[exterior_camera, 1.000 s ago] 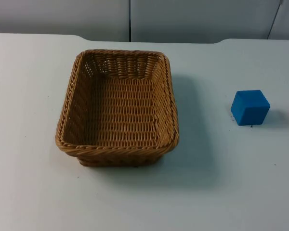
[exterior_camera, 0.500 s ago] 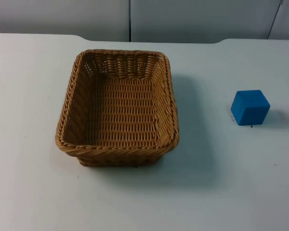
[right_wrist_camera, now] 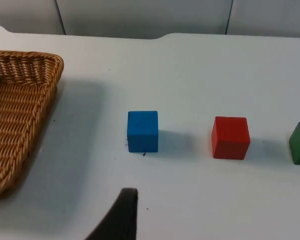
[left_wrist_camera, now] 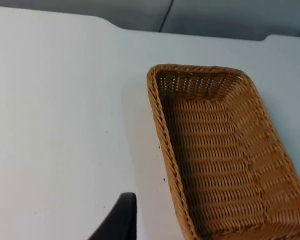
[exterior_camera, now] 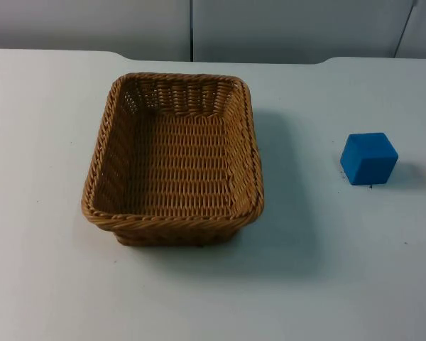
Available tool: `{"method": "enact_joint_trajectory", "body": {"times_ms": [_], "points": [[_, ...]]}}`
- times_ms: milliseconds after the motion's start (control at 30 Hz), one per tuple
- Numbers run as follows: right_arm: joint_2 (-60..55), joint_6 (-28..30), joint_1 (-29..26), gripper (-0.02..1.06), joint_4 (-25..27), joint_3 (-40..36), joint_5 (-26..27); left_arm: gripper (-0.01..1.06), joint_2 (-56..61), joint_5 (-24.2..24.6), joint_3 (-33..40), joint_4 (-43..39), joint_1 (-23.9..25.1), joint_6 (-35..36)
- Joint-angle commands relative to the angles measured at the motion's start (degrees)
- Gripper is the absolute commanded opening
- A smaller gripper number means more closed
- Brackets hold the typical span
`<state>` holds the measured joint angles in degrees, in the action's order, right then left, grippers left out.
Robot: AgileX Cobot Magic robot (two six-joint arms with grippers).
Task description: Pick up the basket with the left hand and place the blue cube into the basket with the right hand.
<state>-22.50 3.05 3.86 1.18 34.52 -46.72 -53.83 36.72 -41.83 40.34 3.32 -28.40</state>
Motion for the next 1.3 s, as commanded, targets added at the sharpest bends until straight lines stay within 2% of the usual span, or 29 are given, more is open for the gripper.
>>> {"method": "enact_joint_trajectory", "body": {"times_ms": [0,67,167,233,567,600,733,967,1067,1267], "points": [[-0.34,0.41,-0.52,1.03,0.21,0.48,1.31,1.05,-4.76,-2.35,-0.22,6.56,0.22,-5.74],[-0.34,0.41,-0.52,1.03,0.21,0.48,1.71,1.05,-6.81,-3.13,-0.22,8.26,0.22,-7.57],[-0.34,0.41,-0.52,1.03,0.21,0.48,2.12,1.05,-13.4,-3.85,-1.48,15.01,0.22,-15.44],[-0.34,0.41,-0.52,1.03,0.21,0.48,2.12,1.05,-15.38,-3.37,-2.61,15.76,0.22,-16.37],[-0.34,-0.07,-0.52,1.03,0.43,0.48,2.1,1.05,-30.84,-0.01,-15.32,16.29,-0.86,-16.62],[-0.34,-0.07,-0.52,1.03,0.43,0.48,2.1,1.05,-30.84,-0.01,-15.32,16.29,-0.86,-16.62],[-0.34,-0.07,-0.52,1.03,0.53,0.48,2.1,0.92,-31.53,-2.08,-17.58,13.92,-3.18,-15.53],[-0.34,-0.07,-0.52,1.03,0.78,0.48,1.86,0.91,-31.53,1.56,-18.08,15.19,-6.21,-15.53],[-0.34,-0.07,-0.52,1.03,0.78,0.48,1.86,0.91,-31.81,0.27,-18.08,15.19,-8.55,-15.53],[-0.34,-0.07,-0.52,1.03,2.29,0.48,1.24,0.91,-36.17,-5.93,-18.08,15.19,-14.44,-12.27]]}}
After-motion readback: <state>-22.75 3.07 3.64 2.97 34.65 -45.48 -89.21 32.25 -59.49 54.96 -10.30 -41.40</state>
